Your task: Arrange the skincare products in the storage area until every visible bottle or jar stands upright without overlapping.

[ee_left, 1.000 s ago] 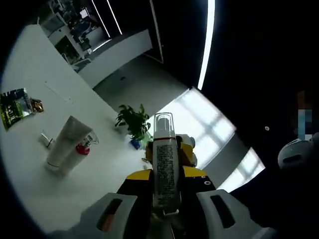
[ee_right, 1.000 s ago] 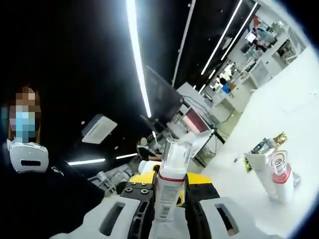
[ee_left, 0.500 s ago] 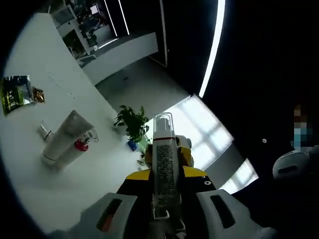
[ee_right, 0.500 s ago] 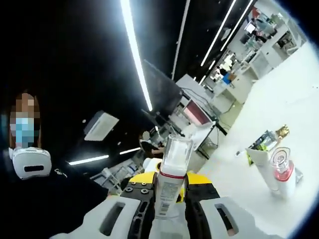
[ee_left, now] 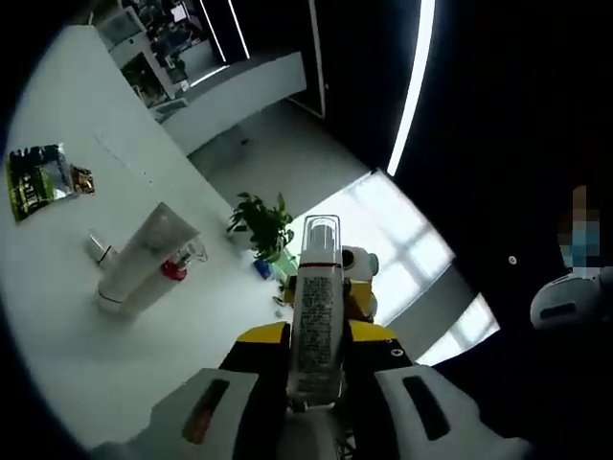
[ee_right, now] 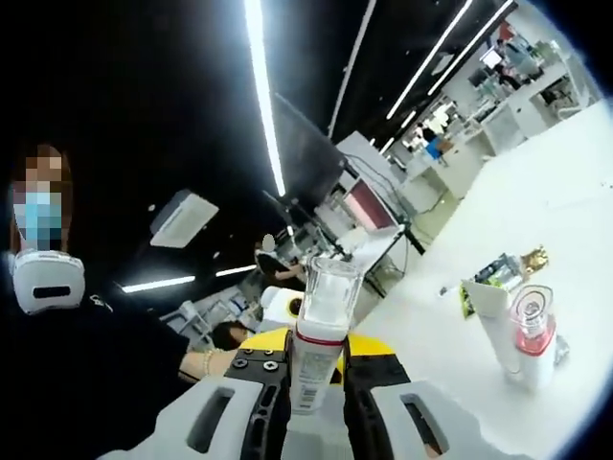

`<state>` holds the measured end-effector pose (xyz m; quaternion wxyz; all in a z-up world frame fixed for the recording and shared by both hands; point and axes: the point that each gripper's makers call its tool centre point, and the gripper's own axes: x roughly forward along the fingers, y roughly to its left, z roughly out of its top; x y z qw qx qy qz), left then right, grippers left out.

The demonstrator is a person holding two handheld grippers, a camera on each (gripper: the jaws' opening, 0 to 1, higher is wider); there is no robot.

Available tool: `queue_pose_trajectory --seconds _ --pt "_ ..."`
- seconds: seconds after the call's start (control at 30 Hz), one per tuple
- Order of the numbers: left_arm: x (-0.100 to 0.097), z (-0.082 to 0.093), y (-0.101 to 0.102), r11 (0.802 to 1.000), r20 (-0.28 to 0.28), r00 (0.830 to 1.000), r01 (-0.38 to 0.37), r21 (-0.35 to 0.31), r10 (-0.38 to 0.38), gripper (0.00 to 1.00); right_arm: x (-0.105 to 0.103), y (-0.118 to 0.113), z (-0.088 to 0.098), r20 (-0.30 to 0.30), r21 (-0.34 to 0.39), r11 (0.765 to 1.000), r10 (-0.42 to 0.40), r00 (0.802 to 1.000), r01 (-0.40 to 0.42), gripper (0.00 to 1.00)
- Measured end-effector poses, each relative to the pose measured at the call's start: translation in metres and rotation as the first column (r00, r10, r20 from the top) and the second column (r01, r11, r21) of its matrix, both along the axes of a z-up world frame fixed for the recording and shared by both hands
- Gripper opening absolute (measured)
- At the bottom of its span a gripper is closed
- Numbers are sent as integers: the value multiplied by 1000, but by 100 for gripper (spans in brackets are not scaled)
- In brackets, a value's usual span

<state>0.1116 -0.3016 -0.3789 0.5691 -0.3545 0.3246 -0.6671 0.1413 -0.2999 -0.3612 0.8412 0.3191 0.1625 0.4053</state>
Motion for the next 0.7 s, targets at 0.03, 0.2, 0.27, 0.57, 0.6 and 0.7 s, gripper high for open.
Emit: queue_pose_trajectory --seconds 0.03,0.2,0.27,0.57,0.6,0.7 --pt "-1 -4 0 1000 0 1000 1 21 -1 22 0 2 -3 13 -17 1000 3 1000 -2 10" --pt "-3 -14 4 999 -20 1000 16 47 -15 23 -3 7 -9 52 -65 998 9 999 -5 9" --pt "-4 -18 5 998 -10 1000 14 69 -14 24 -4 10 -13 98 -120 993 15 995 -3 9" --pt "-7 -44 13 986 18 999 26 166 -29 24 -7 17 -35 135 -221 975 32 990 -2 9" --pt "-8 -46 14 984 22 999 25 174 -29 24 -8 18 -37 147 -232 973 38 988 -3 9" --pt "-8 -52 16 981 21 999 24 193 -28 24 -8 20 -42 160 -254 967 42 986 0 9"
